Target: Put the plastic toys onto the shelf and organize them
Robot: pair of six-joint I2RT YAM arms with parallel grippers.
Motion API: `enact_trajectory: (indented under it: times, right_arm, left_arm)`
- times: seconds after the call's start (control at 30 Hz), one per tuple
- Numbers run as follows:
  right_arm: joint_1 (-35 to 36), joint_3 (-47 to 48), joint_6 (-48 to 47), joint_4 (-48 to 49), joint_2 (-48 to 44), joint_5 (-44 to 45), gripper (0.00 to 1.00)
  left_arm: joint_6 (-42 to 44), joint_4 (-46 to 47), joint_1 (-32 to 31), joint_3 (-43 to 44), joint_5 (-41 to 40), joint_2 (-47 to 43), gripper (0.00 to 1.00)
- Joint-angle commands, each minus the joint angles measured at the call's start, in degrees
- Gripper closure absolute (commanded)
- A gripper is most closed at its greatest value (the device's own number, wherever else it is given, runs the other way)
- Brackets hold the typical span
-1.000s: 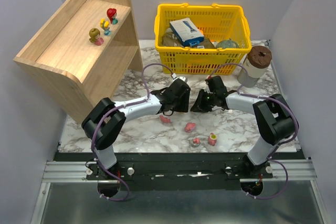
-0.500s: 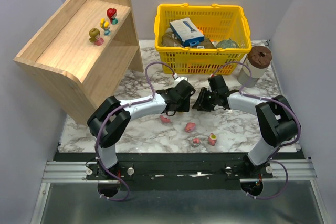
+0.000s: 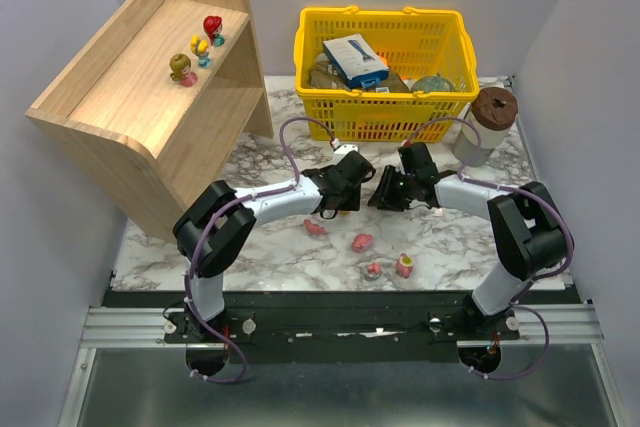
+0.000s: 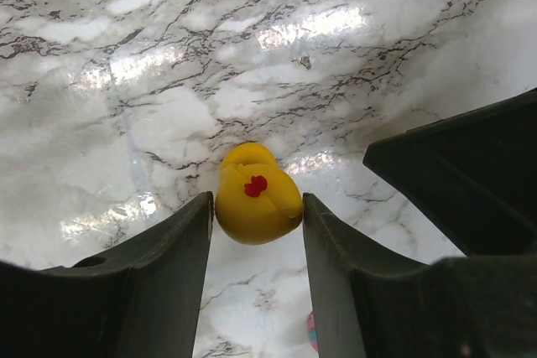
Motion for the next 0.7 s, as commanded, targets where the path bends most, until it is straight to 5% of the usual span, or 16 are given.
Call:
enact_trajectory:
  times: [0.0, 0.3, 0.67]
  right_arm:
    - [-1.1, -3.2, -4.1, -7.5, 3.2, 7.8, 0.56]
    - [-1.3, -2.0, -4.8, -7.5, 3.1, 6.1, 0.56]
    - [-1.3, -0.4, -9.5, -7.1, -6.4, -1.9, 0.52]
  left_arm:
    - [-0.8, -0.8, -0.4, 1.9, -3.4, 1.1, 0.53]
    - [2.6, -2.1, -0.4, 3.0, -2.6, 0.4, 0.99]
    - [17.1, -8.9, 3.7, 8.1, 14.1, -9.9, 1.00]
